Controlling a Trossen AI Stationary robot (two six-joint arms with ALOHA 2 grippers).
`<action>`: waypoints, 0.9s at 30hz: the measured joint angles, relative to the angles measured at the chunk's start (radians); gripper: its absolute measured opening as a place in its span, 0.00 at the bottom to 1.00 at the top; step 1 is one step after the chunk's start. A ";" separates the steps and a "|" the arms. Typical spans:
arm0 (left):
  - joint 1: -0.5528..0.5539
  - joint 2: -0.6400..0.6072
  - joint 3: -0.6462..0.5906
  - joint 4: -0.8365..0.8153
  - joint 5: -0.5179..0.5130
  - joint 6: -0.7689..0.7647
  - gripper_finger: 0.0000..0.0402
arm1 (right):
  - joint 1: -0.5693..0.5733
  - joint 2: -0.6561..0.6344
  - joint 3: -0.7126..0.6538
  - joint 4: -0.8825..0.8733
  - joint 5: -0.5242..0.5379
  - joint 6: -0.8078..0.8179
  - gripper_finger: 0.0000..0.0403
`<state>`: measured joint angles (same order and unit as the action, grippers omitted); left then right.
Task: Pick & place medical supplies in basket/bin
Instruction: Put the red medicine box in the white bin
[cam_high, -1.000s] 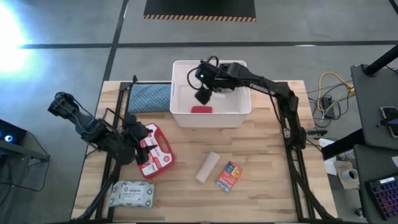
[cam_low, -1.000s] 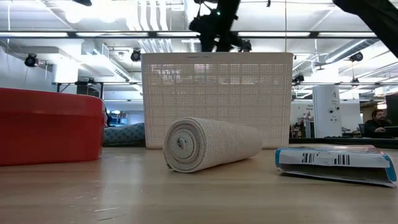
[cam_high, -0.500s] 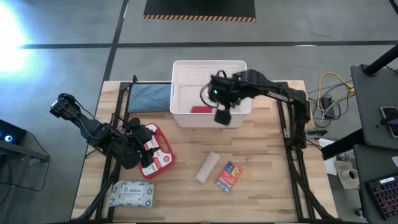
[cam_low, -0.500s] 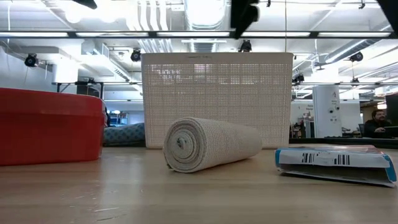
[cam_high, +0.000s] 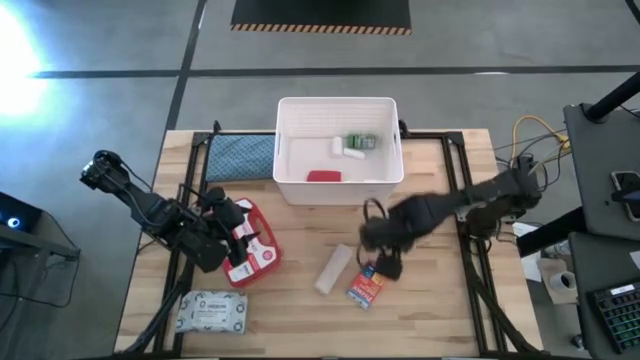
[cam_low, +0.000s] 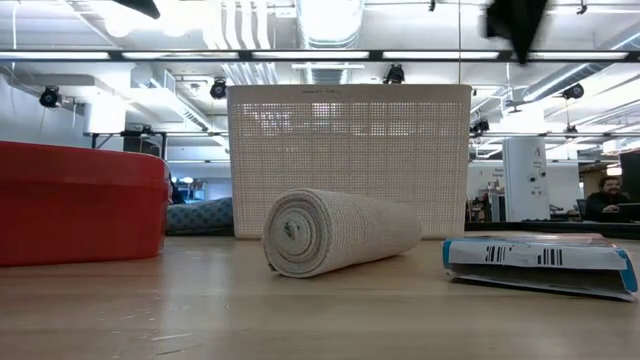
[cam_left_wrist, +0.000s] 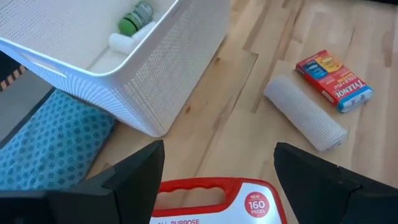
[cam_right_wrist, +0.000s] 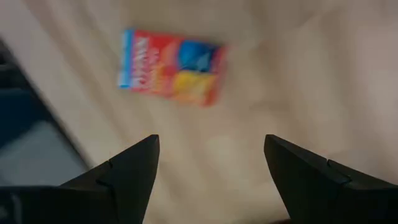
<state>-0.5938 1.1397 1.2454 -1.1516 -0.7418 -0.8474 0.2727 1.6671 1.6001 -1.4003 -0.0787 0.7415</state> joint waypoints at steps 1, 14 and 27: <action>0.000 0.000 -0.005 0.002 0.000 0.001 0.70 | 0.021 -0.010 -0.055 0.059 -0.036 0.084 0.69; 0.005 0.000 -0.067 0.158 0.092 0.116 0.70 | 0.239 -0.030 -0.590 1.016 -0.035 1.200 0.66; 0.005 0.000 -0.088 0.174 0.137 0.140 0.70 | 0.286 -0.030 -0.757 1.087 0.184 1.454 0.66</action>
<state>-0.5884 1.1397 1.1576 -0.9772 -0.6045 -0.7078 0.5589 1.6375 0.8433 -0.3133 0.1053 2.1959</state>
